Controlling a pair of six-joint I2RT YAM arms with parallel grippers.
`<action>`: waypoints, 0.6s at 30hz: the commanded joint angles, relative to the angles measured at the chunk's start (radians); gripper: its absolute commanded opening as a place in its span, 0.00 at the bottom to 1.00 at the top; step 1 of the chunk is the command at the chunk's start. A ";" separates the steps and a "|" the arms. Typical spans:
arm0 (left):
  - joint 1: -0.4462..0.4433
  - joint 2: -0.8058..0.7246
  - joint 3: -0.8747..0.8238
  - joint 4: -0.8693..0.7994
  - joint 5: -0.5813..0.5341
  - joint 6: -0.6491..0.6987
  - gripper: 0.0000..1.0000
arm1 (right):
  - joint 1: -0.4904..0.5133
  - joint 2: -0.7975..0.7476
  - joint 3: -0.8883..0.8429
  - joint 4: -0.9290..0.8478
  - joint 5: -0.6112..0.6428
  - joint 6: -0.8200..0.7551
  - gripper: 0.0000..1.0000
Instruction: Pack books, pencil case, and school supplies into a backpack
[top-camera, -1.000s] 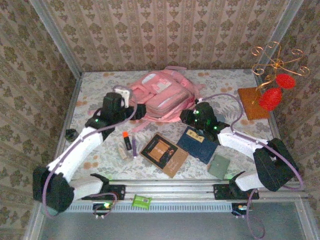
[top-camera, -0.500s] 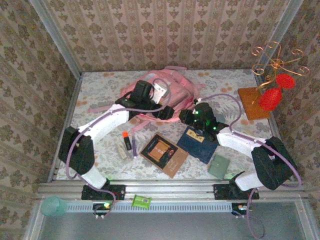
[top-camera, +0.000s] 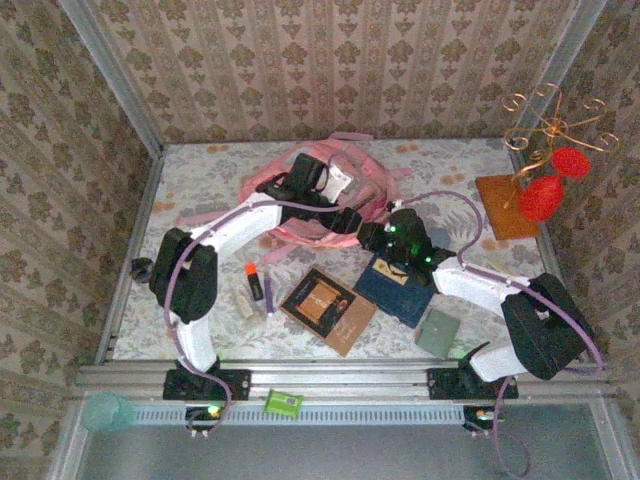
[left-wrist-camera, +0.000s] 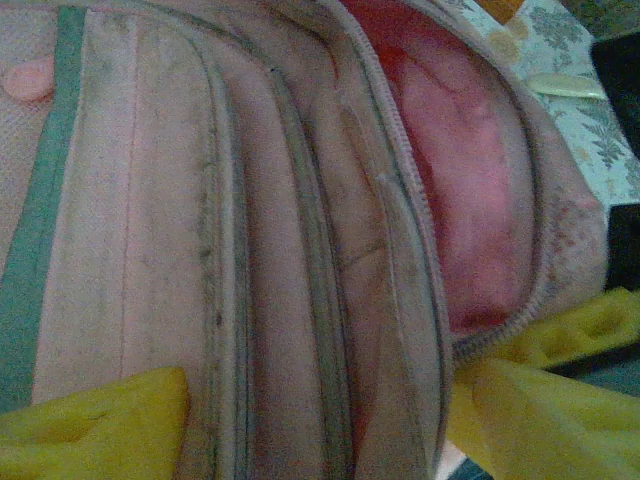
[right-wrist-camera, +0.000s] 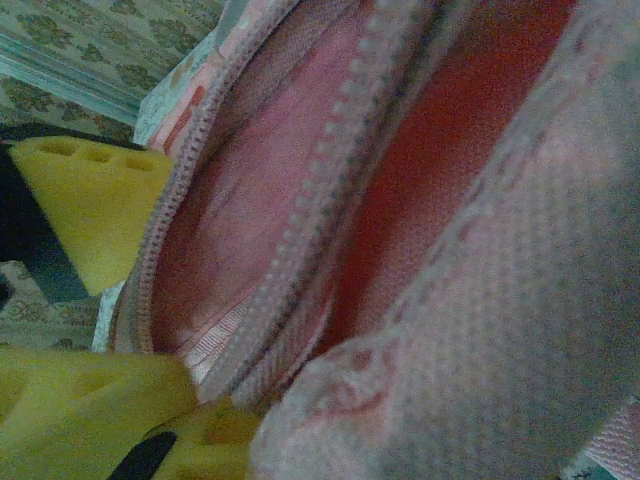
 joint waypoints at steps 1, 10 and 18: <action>0.007 0.024 0.053 -0.050 0.018 0.026 0.67 | 0.012 -0.006 0.034 0.057 0.017 -0.023 0.00; 0.046 0.028 0.080 -0.032 0.071 -0.008 0.27 | 0.015 -0.021 -0.008 0.074 0.043 -0.012 0.00; 0.085 -0.054 0.084 0.029 0.084 -0.029 0.00 | 0.020 -0.014 -0.032 0.077 0.070 0.019 0.00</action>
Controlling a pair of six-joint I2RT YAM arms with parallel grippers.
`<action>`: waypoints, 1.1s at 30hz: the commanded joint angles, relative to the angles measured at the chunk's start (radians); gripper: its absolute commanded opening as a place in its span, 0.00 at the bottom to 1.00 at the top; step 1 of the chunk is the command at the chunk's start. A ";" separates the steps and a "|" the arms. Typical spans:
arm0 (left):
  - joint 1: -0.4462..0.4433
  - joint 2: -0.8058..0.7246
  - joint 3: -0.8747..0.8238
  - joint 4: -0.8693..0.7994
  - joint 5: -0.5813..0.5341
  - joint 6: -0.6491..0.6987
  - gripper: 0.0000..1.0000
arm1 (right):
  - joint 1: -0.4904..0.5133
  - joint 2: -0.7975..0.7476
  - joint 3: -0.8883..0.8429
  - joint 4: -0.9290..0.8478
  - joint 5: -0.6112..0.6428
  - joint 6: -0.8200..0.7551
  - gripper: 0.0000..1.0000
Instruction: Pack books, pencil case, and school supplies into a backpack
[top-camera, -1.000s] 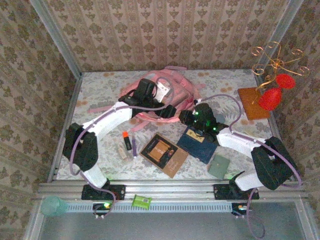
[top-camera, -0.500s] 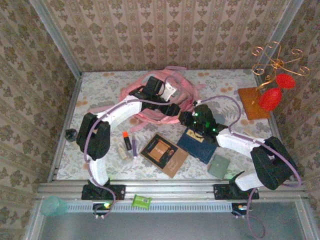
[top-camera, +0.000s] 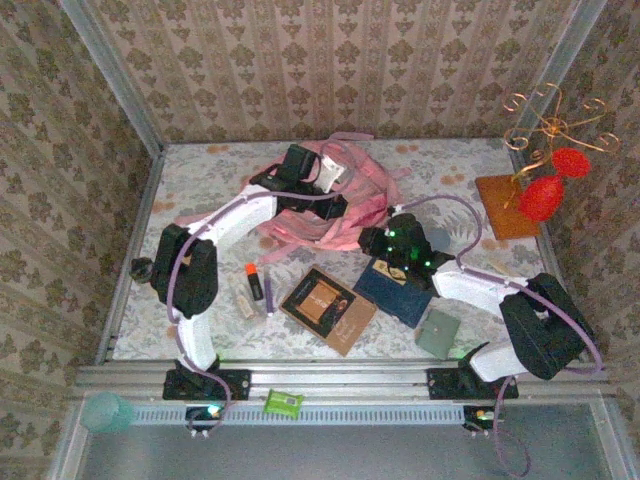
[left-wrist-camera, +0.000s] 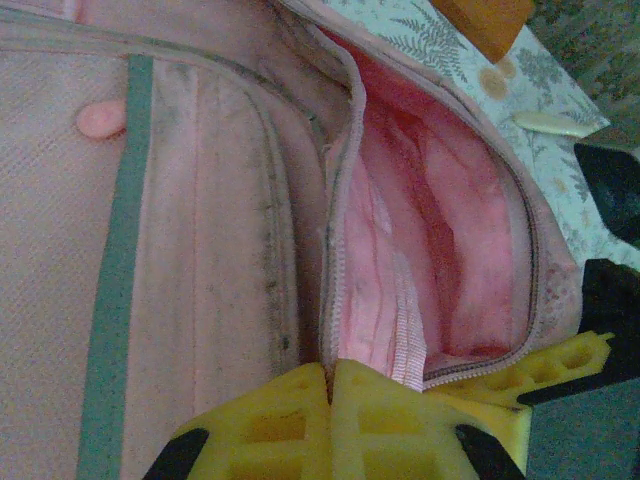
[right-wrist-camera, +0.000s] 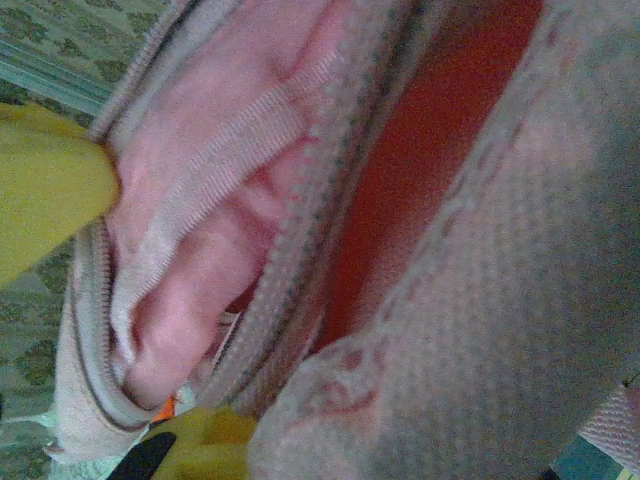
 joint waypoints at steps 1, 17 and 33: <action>0.025 -0.080 0.023 0.045 0.002 0.013 0.00 | 0.009 -0.012 0.011 0.058 0.039 0.007 0.01; -0.005 -0.001 -0.059 0.022 -0.005 0.031 0.14 | 0.018 0.040 0.042 0.130 0.007 -0.011 0.00; -0.018 0.103 0.026 -0.030 0.124 0.029 0.44 | 0.031 0.072 0.059 0.123 0.020 -0.026 0.00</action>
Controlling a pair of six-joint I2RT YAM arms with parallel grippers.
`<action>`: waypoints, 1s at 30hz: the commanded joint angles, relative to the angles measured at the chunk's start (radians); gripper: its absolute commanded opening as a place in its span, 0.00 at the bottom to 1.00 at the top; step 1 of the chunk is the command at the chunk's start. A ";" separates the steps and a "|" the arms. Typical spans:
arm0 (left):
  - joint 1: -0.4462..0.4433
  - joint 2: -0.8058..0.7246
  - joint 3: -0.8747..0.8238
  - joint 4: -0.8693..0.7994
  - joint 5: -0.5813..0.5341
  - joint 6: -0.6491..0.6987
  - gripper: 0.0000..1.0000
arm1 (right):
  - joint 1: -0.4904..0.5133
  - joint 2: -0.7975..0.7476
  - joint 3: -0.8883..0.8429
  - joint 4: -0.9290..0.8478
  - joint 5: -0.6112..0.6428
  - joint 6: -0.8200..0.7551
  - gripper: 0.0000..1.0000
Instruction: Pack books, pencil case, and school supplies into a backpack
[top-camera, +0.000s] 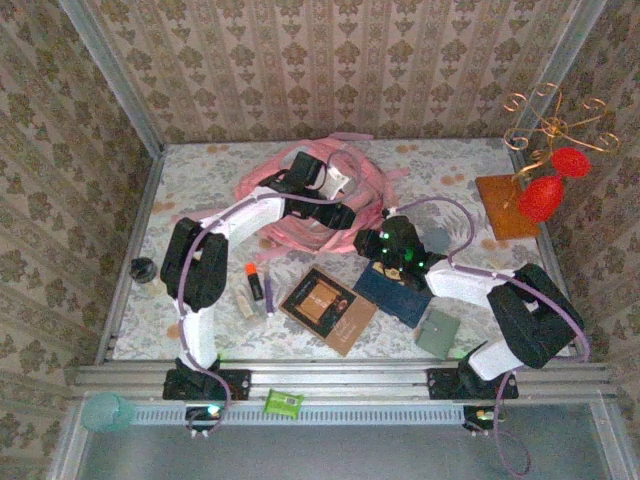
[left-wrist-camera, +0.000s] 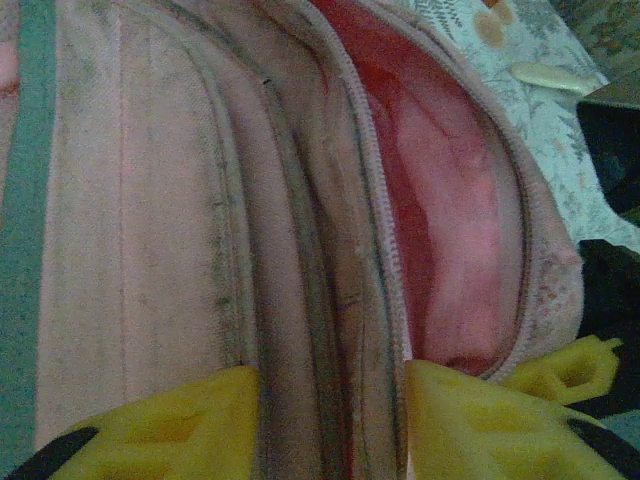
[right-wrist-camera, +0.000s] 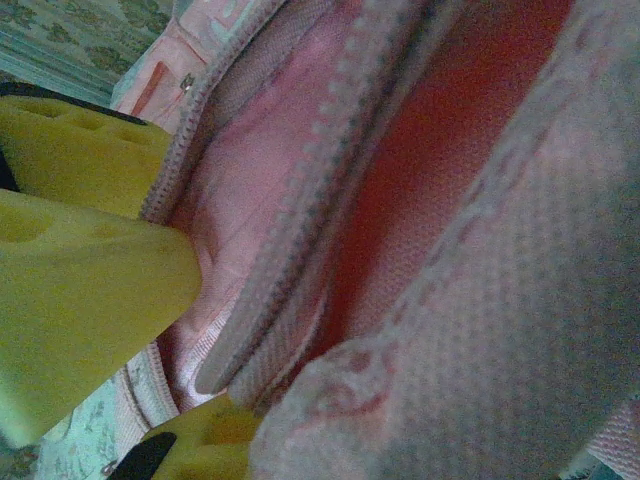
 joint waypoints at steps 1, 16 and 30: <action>-0.003 0.033 0.034 -0.031 0.048 0.018 0.44 | 0.010 0.000 0.057 0.061 0.012 -0.022 0.00; 0.065 -0.191 0.077 0.008 -0.064 0.046 0.00 | -0.008 0.050 0.028 -0.026 0.086 -0.003 0.03; 0.200 -0.203 0.163 0.077 -0.036 0.295 0.00 | 0.018 0.228 0.124 0.058 0.060 0.047 0.23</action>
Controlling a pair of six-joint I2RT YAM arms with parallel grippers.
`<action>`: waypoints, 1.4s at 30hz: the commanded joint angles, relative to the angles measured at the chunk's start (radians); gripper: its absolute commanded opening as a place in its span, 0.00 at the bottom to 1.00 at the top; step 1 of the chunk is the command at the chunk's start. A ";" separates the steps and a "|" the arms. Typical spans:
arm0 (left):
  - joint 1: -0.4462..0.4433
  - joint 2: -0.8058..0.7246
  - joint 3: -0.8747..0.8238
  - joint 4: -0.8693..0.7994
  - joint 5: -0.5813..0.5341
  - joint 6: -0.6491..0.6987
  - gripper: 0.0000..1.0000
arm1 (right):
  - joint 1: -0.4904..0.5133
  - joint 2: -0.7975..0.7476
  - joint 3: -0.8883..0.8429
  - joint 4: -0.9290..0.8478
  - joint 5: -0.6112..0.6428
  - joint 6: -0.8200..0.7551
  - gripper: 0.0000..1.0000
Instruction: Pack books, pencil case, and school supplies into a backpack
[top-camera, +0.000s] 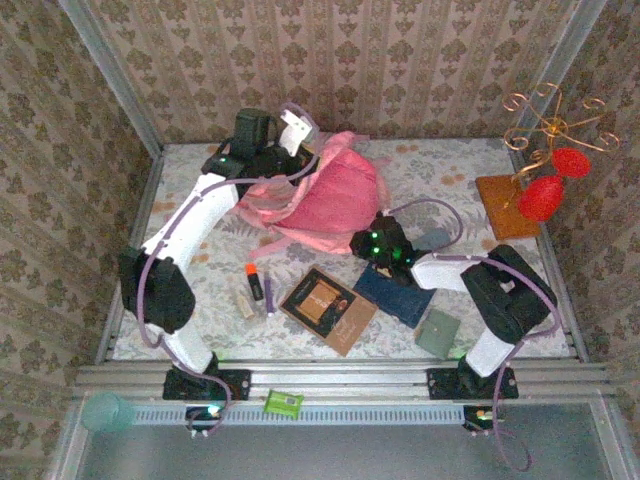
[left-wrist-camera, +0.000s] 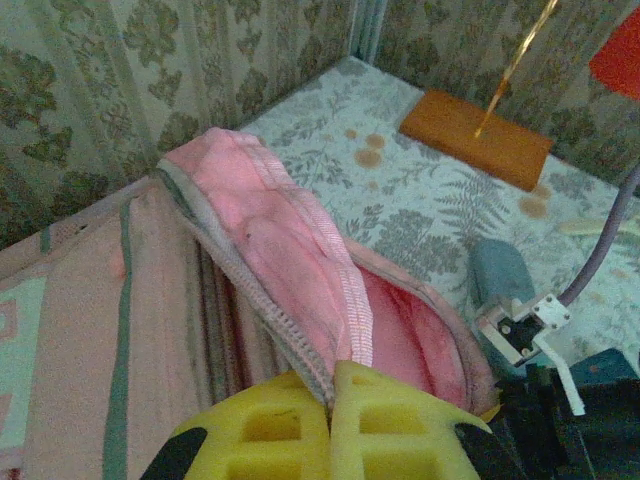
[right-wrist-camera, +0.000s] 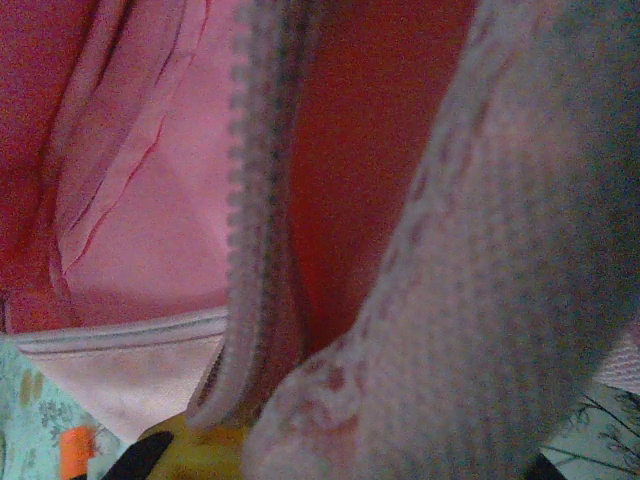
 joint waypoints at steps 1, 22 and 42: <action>0.044 0.033 0.068 0.028 0.034 0.112 0.00 | 0.012 0.043 0.068 0.020 -0.014 -0.012 0.26; 0.036 -0.128 -0.390 0.219 -0.265 -0.234 0.58 | 0.085 -0.387 0.032 -0.651 -0.228 -0.468 0.73; -0.472 -0.852 -1.186 -0.085 -0.504 -1.292 0.58 | 0.157 0.117 0.369 -0.873 -0.292 -0.632 0.70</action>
